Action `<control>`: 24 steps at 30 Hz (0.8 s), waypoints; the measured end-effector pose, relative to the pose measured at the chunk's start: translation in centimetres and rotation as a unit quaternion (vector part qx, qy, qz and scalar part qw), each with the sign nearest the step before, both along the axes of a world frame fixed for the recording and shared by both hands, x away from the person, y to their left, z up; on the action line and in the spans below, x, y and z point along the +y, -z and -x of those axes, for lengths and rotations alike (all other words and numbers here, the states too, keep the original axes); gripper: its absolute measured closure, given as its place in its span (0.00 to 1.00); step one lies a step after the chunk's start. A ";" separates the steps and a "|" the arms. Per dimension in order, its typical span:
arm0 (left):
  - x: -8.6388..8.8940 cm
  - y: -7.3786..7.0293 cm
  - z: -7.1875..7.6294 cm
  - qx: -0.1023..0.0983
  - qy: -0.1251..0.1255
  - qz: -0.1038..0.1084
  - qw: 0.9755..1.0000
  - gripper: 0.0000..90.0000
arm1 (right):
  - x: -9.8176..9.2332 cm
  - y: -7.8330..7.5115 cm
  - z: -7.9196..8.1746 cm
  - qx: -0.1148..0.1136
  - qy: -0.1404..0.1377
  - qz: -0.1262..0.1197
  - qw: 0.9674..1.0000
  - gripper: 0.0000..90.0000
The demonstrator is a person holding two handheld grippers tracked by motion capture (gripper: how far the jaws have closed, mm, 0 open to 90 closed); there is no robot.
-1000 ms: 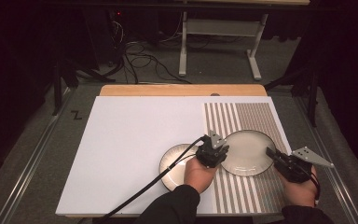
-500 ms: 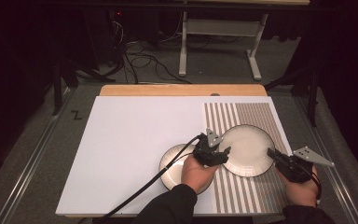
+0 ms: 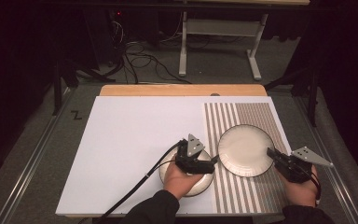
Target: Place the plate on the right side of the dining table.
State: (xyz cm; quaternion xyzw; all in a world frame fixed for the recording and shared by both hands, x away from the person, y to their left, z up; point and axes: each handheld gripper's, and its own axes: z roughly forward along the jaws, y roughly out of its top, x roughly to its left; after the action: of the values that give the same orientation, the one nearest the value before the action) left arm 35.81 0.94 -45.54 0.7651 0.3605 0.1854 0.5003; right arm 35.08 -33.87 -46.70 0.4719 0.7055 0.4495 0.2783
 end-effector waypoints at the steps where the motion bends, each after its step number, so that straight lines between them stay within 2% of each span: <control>1: 0.4 -0.1 0.2 -0.001 -0.001 0.001 1.000 0.10 | 0.0 0.0 0.0 0.000 0.000 0.001 1.000 0.93; 4: 1.7 -0.4 0.7 -0.007 -0.006 -0.001 1.000 0.05 | 0.1 0.0 0.1 -0.002 0.000 0.003 1.000 0.93; 7: 2.9 -0.5 1.1 -0.005 -0.009 -0.001 1.000 0.02 | 0.1 -0.1 0.1 -0.002 0.003 0.004 1.000 0.93; 13: 6.0 -0.4 2.1 -0.008 -0.031 0.003 0.999 0.00 | 0.1 0.0 0.1 0.000 0.005 0.004 1.000 0.93; 21: 12.1 -0.2 3.8 -0.011 -0.069 0.000 0.998 0.00 | 0.4 -0.2 0.2 -0.002 0.008 0.005 1.000 0.93; 24: 14.4 0.0 4.7 -0.015 -0.082 -0.008 0.997 0.00 | 0.4 -0.1 0.2 -0.002 0.010 0.003 1.000 0.93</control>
State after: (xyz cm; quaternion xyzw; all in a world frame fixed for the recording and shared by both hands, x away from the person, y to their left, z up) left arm 31.15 15.34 -45.50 0.7340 0.4131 0.2397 0.4828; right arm 34.88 -33.42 -46.56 0.4774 0.7018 0.4450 0.2856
